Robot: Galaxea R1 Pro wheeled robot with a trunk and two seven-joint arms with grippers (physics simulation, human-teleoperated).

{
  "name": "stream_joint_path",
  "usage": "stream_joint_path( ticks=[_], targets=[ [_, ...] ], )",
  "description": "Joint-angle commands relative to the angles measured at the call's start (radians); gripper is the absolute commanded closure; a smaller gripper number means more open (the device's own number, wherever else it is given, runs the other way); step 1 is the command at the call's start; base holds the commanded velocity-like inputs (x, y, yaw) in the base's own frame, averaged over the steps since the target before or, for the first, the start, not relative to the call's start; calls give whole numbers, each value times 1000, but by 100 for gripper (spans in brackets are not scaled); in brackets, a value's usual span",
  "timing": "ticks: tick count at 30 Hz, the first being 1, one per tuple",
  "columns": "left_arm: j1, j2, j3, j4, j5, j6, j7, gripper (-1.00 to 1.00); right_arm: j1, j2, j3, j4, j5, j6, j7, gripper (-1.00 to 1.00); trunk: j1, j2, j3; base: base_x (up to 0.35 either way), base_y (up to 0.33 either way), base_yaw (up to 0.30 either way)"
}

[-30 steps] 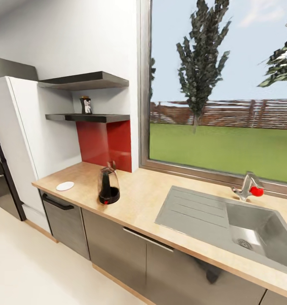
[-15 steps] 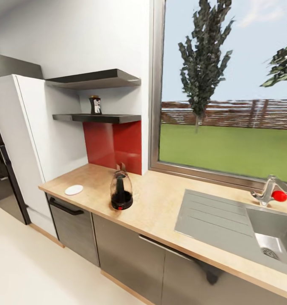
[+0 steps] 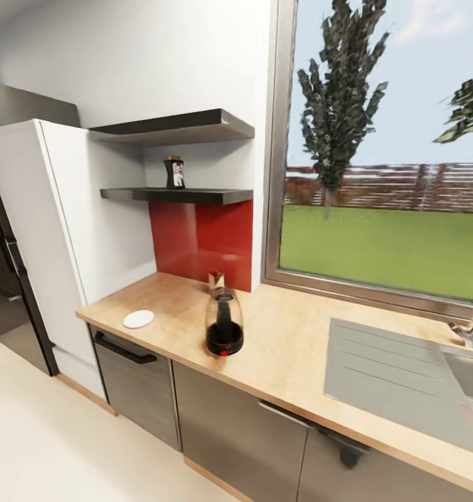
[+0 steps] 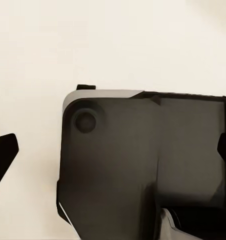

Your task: Set up a coffee station on the kitchen countertop: keep the coffee maker on the countertop, move the bottle of coffee from the kitchen shelf to the counter next to the coffee maker, place a paper coffee filter on top of the coffee maker, put the saucer next to the coffee maker with the coffee cup on the saucer, and place the electric kettle next to the coffee maker.

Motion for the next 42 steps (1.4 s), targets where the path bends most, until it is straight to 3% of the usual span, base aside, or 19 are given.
stream_joint_path(
  ticks=[1, 42],
  targets=[
    [1, -1, 6, -1, 0, -1, 0, -100, 0, 0, 8, -2, -8, 5, -6, -100, 1, 0, 0, 112, 317, 0],
    [1, -1, 6, -1, 0, -1, 0, -100, 0, 0, 8, -2, -8, 8, -6, -100, 1, 0, 0, 109, 318, 0]
  ],
)
